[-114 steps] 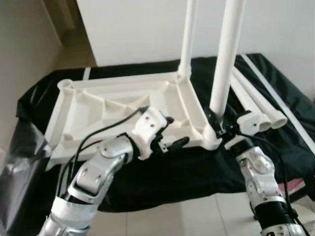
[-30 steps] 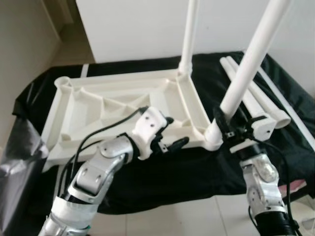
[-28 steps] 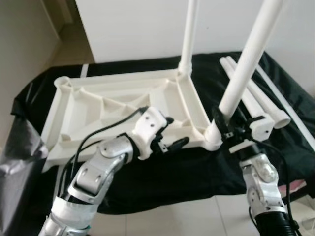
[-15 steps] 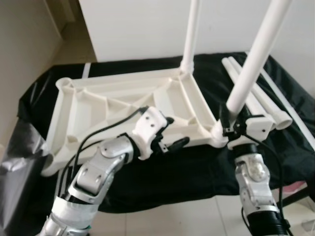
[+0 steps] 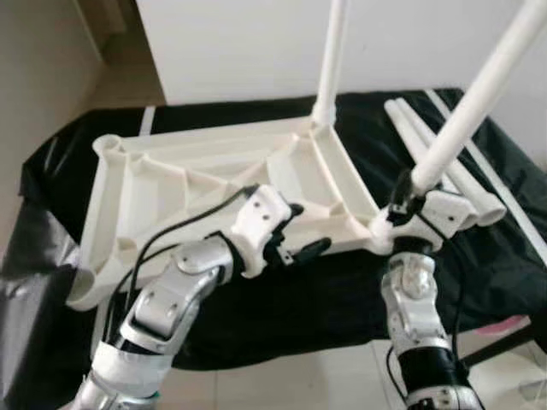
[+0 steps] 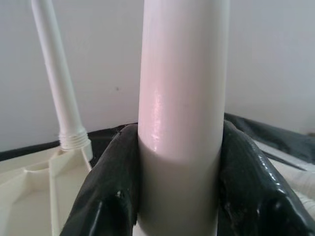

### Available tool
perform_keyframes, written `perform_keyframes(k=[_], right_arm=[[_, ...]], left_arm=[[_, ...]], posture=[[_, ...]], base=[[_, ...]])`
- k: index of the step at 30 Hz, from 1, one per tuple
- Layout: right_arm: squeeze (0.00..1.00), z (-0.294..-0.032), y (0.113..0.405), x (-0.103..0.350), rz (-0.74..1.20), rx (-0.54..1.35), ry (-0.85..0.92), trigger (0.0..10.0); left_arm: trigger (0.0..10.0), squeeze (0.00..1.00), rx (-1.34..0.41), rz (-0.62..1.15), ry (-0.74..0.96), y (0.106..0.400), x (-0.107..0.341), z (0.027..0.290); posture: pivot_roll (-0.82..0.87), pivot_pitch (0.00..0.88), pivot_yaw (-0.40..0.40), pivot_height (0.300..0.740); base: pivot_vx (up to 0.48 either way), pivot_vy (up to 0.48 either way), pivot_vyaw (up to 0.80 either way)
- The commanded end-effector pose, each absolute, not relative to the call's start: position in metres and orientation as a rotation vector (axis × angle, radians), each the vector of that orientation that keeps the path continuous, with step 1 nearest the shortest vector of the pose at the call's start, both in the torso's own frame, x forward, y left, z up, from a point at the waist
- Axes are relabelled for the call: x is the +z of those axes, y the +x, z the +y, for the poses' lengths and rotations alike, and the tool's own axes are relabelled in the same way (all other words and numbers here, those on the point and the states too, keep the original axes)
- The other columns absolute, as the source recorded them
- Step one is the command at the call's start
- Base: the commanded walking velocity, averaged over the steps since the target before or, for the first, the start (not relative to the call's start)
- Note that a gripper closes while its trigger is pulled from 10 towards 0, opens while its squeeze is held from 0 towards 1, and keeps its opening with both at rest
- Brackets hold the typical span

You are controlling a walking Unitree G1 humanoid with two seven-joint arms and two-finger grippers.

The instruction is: Building children table

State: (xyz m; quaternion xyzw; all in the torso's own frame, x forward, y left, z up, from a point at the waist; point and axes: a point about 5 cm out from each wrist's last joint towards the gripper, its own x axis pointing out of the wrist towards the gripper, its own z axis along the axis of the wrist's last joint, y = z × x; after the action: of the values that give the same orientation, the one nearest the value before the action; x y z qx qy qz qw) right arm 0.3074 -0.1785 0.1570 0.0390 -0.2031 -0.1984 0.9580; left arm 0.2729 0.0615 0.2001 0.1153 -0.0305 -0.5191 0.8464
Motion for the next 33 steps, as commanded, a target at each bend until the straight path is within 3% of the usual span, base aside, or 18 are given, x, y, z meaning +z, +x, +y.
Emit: perform_keyframes(k=[1,9,12,18,23,33], right_arm=[[0.0,-0.2,0.296,0.1,-0.125,-0.507,0.037,10.0],[0.0,-0.184,0.302,0.116,-0.245,-0.338,-0.019,10.0],[0.0,-0.176,0.297,0.127,-0.328,-0.193,-0.066,10.0],[0.0,-0.173,0.295,0.135,-0.366,-0.119,-0.06,10.0],[0.0,-0.174,0.296,0.174,-0.491,-0.036,-0.049,10.0],[0.0,-0.169,0.299,0.21,-0.606,0.015,-0.026,10.0]], left_arm=[[10.0,0.0,-1.101,-0.07,0.241,0.271,0.202,0.06],[10.0,0.0,-1.097,-0.071,0.237,0.27,0.202,0.06],[10.0,0.0,-1.095,-0.07,0.237,0.27,0.201,0.06],[10.0,0.0,-1.099,-0.066,0.237,0.269,0.201,0.06],[10.0,0.0,-1.123,-0.054,0.247,0.268,0.197,0.058],[10.0,0.0,-1.135,-0.042,0.262,0.268,0.194,0.056]], posture=[[-0.04,0.098,0.012,0.74],[-0.04,0.089,0.005,0.74],[-0.04,0.087,0.005,0.74],[-0.04,0.086,0.008,0.74],[-0.05,0.075,0.016,0.74],[-0.06,0.063,0.016,0.74]], base=[[0.0,0.0,0.0],[0.0,0.0,0.0],[0.0,0.0,0.0],[0.0,0.0,0.0],[0.0,0.0,0.0],[0.0,0.0,0.0]])
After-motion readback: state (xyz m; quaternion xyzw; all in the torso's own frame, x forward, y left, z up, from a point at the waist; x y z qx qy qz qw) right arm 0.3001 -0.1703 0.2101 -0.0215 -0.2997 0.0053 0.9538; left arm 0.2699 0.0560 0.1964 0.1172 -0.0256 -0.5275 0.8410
